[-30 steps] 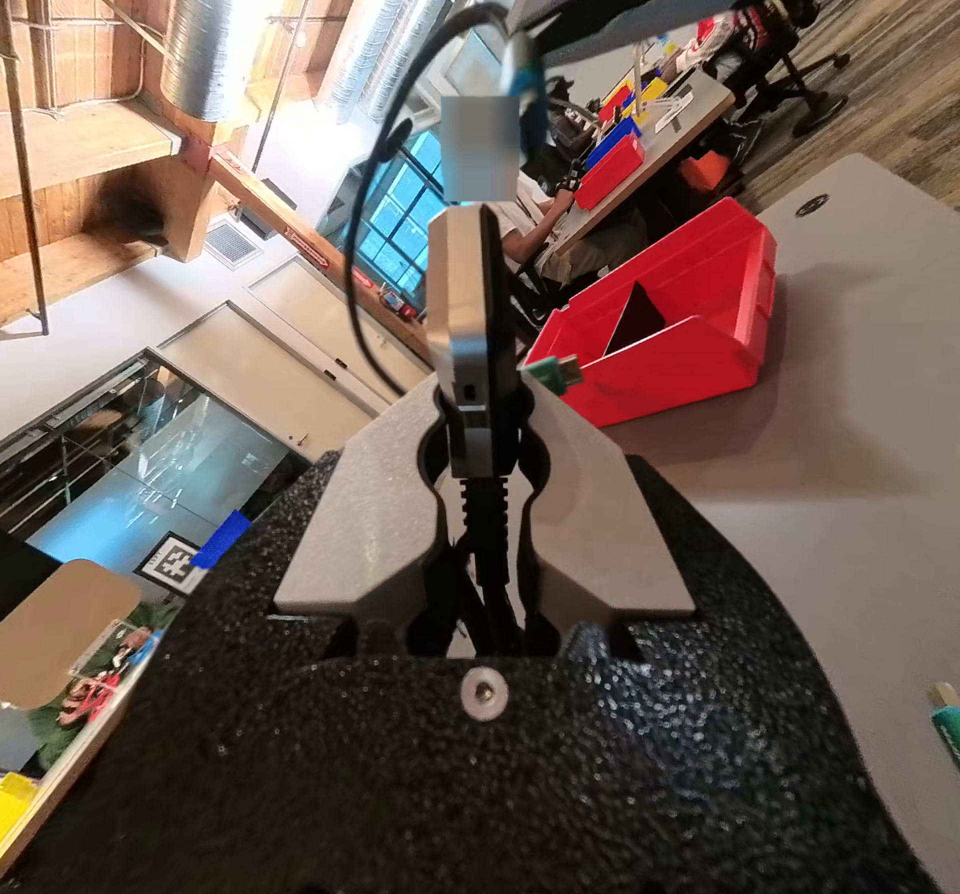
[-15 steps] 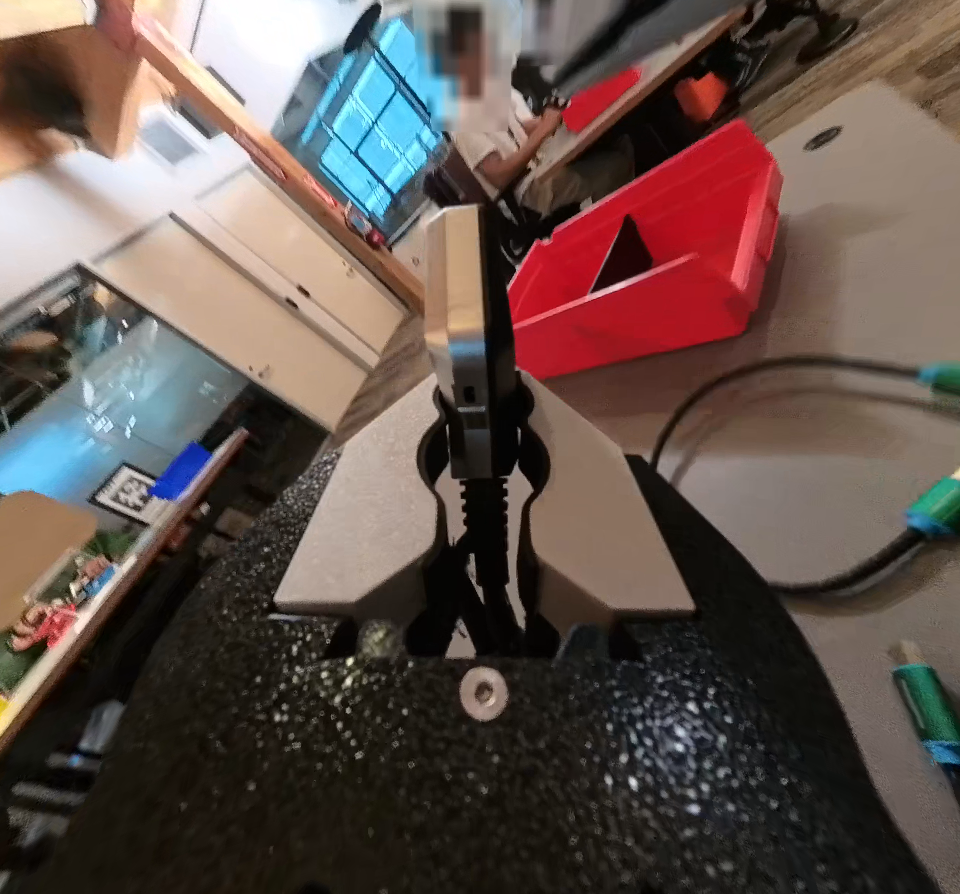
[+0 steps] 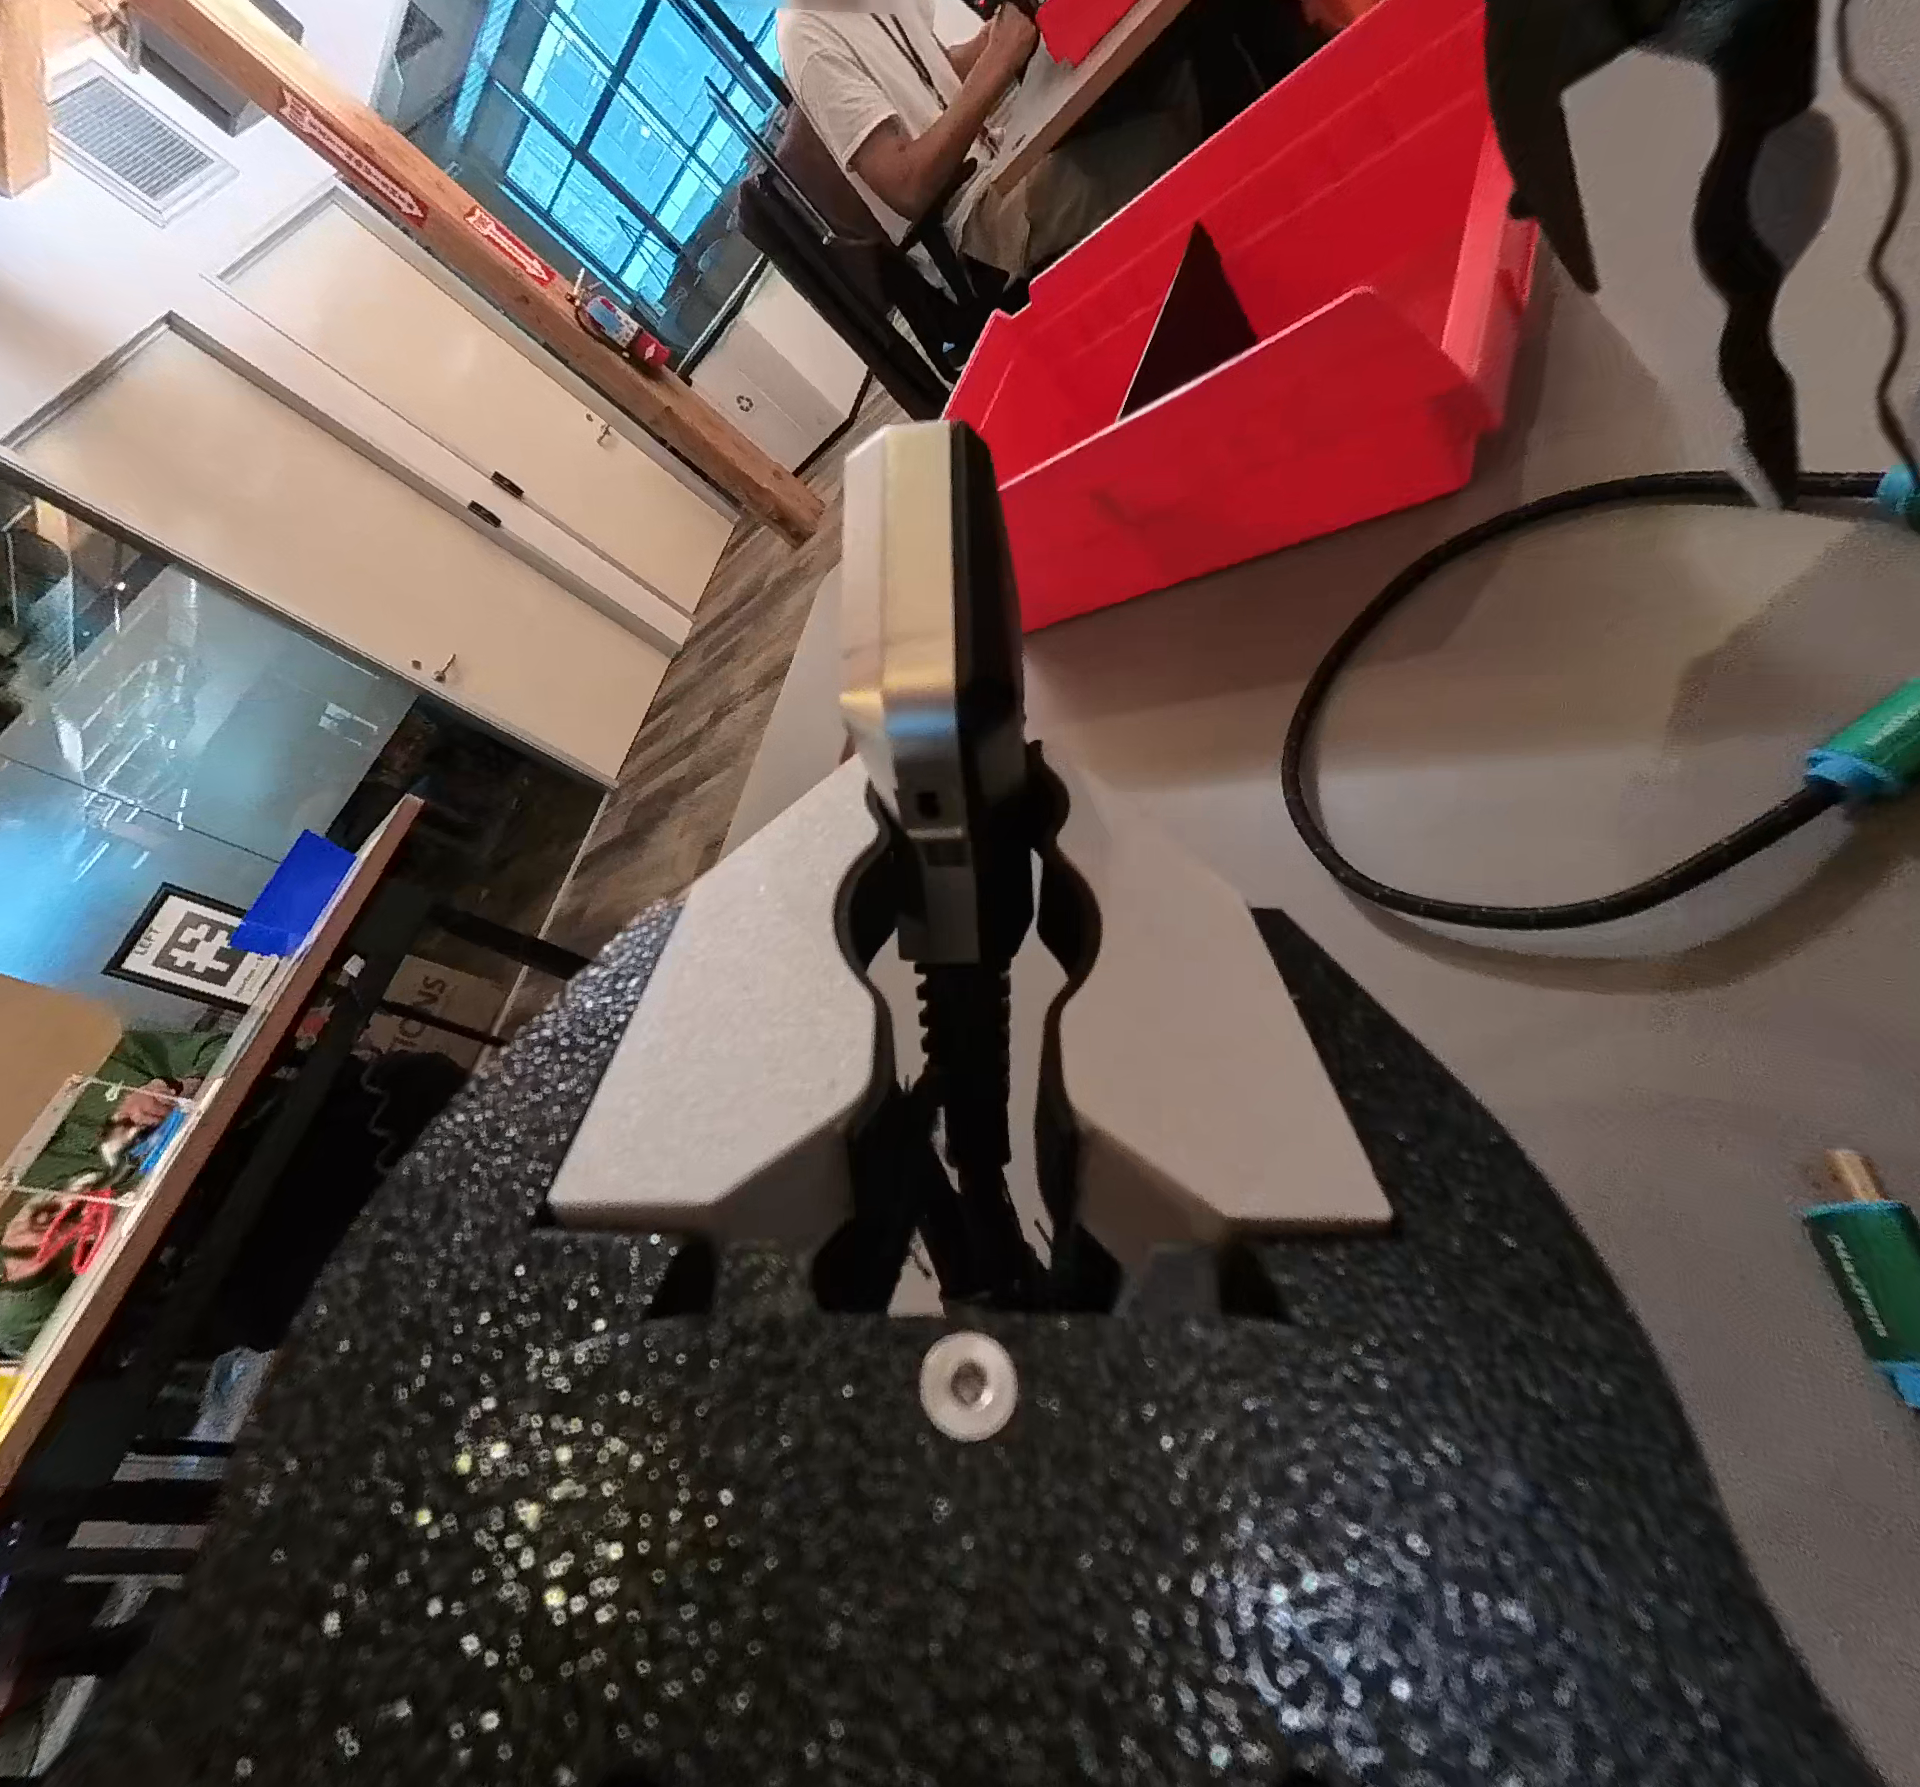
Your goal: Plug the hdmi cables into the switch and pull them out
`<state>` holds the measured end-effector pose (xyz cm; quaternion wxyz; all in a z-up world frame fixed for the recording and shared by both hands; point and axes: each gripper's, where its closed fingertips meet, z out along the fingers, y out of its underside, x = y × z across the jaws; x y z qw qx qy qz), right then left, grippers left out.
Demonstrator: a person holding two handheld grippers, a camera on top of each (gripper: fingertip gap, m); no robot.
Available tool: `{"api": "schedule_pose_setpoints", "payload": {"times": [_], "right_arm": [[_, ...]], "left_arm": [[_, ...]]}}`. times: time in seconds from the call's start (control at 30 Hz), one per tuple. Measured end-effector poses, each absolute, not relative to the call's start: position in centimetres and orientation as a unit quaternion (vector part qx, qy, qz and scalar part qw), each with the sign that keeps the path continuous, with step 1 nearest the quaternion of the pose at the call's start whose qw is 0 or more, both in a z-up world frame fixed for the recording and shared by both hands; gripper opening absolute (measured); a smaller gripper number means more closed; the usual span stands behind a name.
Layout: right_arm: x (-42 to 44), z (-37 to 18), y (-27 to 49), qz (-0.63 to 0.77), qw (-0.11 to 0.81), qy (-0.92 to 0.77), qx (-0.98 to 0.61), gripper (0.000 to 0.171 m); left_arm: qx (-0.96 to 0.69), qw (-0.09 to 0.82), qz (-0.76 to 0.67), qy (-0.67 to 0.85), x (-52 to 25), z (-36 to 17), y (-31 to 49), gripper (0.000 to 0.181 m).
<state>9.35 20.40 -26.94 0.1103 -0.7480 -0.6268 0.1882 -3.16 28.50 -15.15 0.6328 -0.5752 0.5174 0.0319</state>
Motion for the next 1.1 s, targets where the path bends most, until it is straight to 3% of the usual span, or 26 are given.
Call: {"api": "schedule_pose_setpoints", "payload": {"times": [0.23, 0.4, 0.67, 0.87, 1.1], "right_arm": [[12.6, -28.2, 19.8, 0.265, -0.002, -0.389, -0.882, 0.021], [13.3, -30.0, 19.4, 0.327, -0.039, -0.242, -0.913, 0.036], [12.3, -31.4, 18.6, 0.362, -0.092, -0.166, -0.913, 0.026], [12.0, -31.7, 19.2, 0.394, -0.082, -0.115, -0.908, 0.017], [11.0, -30.0, 20.2, 0.438, 0.033, -0.152, -0.885, 0.010]], "left_arm": [[-0.569, 0.629, 0.037, 0.528, -2.9, -15.1, 28.1, 0.020], [-0.561, 0.623, 0.048, 0.543, -2.3, -15.4, 27.8, 0.020], [-0.551, 0.613, 0.062, 0.563, -1.8, -15.9, 27.4, 0.020], [-0.546, 0.605, 0.064, 0.575, -1.5, -16.3, 27.2, 0.020], [-0.550, 0.599, 0.062, 0.579, -1.8, -16.3, 27.1, 0.020]]}}
